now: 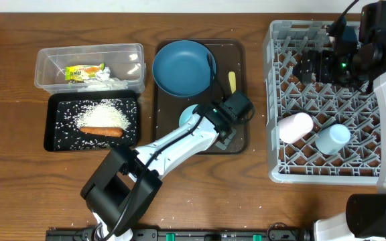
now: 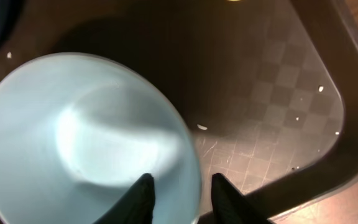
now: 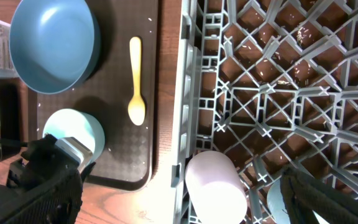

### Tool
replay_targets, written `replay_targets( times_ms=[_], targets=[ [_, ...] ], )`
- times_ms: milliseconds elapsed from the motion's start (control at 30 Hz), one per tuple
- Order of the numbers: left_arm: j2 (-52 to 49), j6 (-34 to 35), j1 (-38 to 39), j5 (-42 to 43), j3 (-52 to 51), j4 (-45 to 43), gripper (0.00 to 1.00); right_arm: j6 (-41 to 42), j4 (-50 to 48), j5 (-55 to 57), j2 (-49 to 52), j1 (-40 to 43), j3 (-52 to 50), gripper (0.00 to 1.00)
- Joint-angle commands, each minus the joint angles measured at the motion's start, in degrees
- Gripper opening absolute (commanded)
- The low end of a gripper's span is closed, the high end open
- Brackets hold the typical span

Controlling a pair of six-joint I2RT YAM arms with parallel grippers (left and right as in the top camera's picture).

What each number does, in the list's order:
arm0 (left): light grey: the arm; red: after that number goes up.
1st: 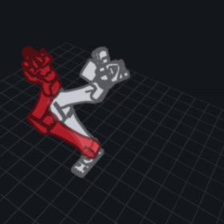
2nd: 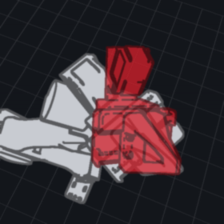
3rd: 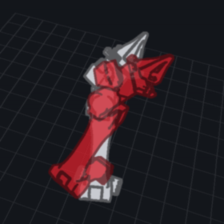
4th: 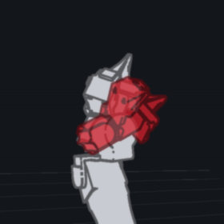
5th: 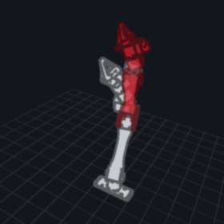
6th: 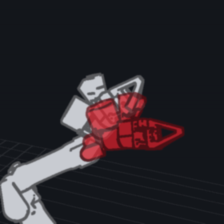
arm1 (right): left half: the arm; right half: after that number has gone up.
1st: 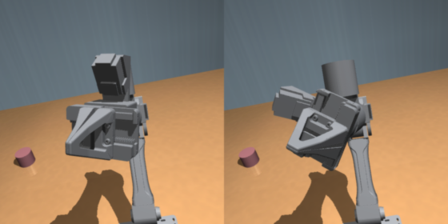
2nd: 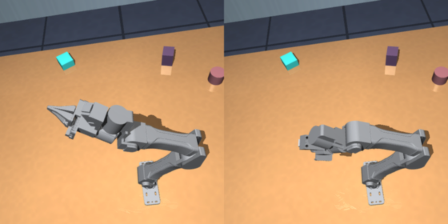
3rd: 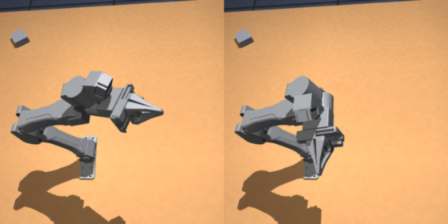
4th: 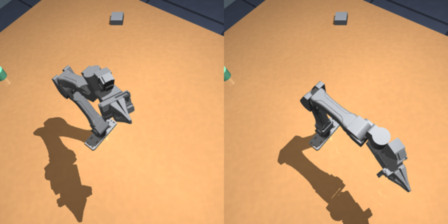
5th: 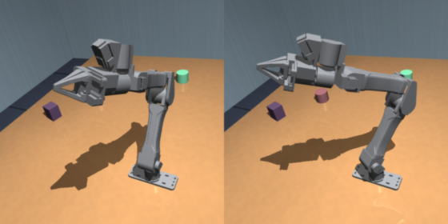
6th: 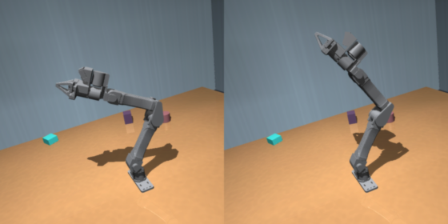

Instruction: Sort waste into correct bins and load items into the dishwasher rack

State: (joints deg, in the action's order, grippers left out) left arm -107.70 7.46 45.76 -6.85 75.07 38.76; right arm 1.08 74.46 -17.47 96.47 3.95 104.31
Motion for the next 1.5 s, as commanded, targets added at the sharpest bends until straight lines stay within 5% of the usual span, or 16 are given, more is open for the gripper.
replay_targets(
  times_ms=[0, 233, 567, 900, 1067, 1467],
  targets=[
    [1.49, 0.15, -0.57, -1.6, 0.83, 0.33, 0.38, 0.52, 0.02, 0.13, -0.72, 0.15, 0.79, 0.99],
    [4.09, 0.09, -4.17, -1.51, 9.92, 5.62, 0.63, 0.55, -0.07, 0.13, -0.72, 0.13, 0.79, 0.99],
    [2.36, -3.37, -11.74, 7.54, 25.92, 9.97, 0.82, 0.55, -0.33, 0.13, -0.72, 0.13, 0.79, 0.99],
    [-12.15, -5.79, -14.36, 7.56, 49.64, 24.87, 0.89, 0.57, -0.09, 0.11, -0.72, 0.09, 0.79, 0.99],
    [-19.23, -5.95, -14.36, 7.54, 51.93, 31.5, 0.89, 0.55, 0.31, 0.13, -0.72, 0.09, 0.79, 0.99],
    [-28.09, -5.75, -14.29, 7.74, 51.8, 23.74, 0.87, 0.55, 0.31, 0.13, -0.72, 0.04, 0.79, 0.99]
  ],
)
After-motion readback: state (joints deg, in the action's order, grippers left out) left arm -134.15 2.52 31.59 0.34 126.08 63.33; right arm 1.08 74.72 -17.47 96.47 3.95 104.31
